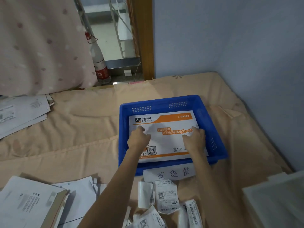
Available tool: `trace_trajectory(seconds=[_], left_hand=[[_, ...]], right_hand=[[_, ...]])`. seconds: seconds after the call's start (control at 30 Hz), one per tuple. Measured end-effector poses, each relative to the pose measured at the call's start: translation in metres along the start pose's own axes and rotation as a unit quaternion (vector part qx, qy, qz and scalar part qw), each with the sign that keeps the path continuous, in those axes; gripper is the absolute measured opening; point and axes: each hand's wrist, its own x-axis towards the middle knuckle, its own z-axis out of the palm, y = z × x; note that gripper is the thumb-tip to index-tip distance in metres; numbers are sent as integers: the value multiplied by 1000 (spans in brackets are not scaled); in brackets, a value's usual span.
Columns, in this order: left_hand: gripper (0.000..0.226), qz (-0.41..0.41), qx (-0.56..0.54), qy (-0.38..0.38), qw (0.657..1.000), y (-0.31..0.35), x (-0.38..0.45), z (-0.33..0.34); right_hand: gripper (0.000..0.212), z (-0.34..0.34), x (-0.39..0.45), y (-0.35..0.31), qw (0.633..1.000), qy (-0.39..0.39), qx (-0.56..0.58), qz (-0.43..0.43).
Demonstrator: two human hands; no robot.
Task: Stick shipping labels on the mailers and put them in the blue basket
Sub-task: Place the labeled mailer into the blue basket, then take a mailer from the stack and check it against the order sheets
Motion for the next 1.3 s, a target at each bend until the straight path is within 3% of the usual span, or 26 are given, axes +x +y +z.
trace_trajectory(seconds=[0.17,0.33,0.5,0.67,0.8,1.07,1.3], left_hand=[[29,26,-105,63,992,-3,-40,-35],[15,73,-234,145,958,-34,-91,-72],[22,81,-274,199,937,-83,-126,-101],[23,70,-281,212,933,-146,-147,-133],[22,36,-287,219,932,-213,-161,-163],[27,-48,-301,223,926,-356,-185,-217],[29,-76,-269,190,941,-454,-187,-238]], right_hand=[[51,-22,-41,-19,991,-10,131,-10],[47,-34,-92,-41,975,-35,217,-19],[39,-24,-147,-62,962,-64,264,-31],[39,10,-203,-91,954,-94,279,-49],[26,49,-252,-123,949,-119,287,-59],[32,147,-347,-162,938,-184,292,-25],[29,207,-411,-157,955,-168,243,21]])
